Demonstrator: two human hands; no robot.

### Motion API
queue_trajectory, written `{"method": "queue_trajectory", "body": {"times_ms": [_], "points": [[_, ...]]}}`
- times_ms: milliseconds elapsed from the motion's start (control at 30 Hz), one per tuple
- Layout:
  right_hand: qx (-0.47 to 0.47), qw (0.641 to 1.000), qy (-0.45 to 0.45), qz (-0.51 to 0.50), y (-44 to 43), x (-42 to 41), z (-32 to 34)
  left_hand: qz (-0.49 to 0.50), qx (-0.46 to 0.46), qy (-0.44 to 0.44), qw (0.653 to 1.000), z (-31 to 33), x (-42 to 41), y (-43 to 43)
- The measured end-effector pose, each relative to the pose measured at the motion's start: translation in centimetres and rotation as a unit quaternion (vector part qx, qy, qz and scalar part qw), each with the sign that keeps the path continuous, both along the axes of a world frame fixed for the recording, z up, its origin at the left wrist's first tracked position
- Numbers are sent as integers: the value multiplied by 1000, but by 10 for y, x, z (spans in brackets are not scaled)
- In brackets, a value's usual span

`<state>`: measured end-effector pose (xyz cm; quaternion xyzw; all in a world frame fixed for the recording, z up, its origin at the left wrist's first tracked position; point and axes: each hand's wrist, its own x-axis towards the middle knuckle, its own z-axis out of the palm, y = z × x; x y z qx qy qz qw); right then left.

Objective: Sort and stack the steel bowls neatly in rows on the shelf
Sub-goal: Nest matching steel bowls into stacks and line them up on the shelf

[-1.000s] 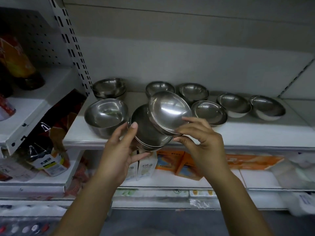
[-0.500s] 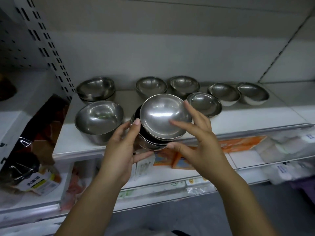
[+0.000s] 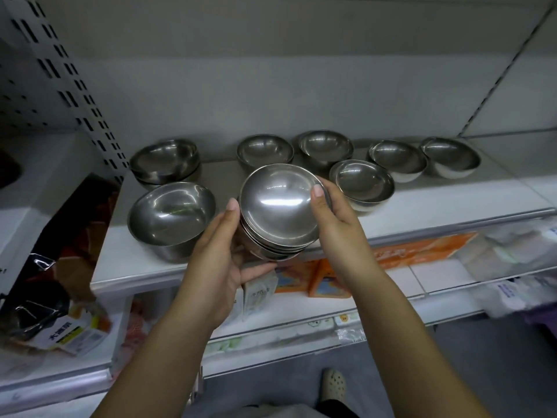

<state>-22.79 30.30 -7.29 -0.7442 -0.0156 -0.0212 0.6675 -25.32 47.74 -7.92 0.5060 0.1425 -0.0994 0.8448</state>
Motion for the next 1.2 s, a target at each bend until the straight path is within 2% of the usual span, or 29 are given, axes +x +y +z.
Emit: {"method": "queue_trajectory", "body": {"times_ms": [100, 333, 500, 667, 867, 1033, 1200], "points": [[-1, 1000, 1, 12, -5, 9, -3, -12, 14, -15, 1000, 2, 3, -10], [-16, 998, 28, 58, -37, 30, 5, 31, 22, -10, 999, -2, 18, -41], [-46, 997, -64, 13, -83, 46, 4, 72, 41, -2, 997, -8, 34, -55], [-227, 965, -133, -9, -133, 67, -15, 109, 70, 1, 992, -13, 42, -68], [-354, 915, -189, 48, -154, 84, -44, 134, 93, -1, 987, -14, 46, -79], [-341, 909, -234, 56, -154, 88, -45, 169, 100, 7, 981, -10, 44, -82], [-234, 951, -202, 17, -155, 83, -38, 180, 125, 0, 976, -7, 43, -76]]}}
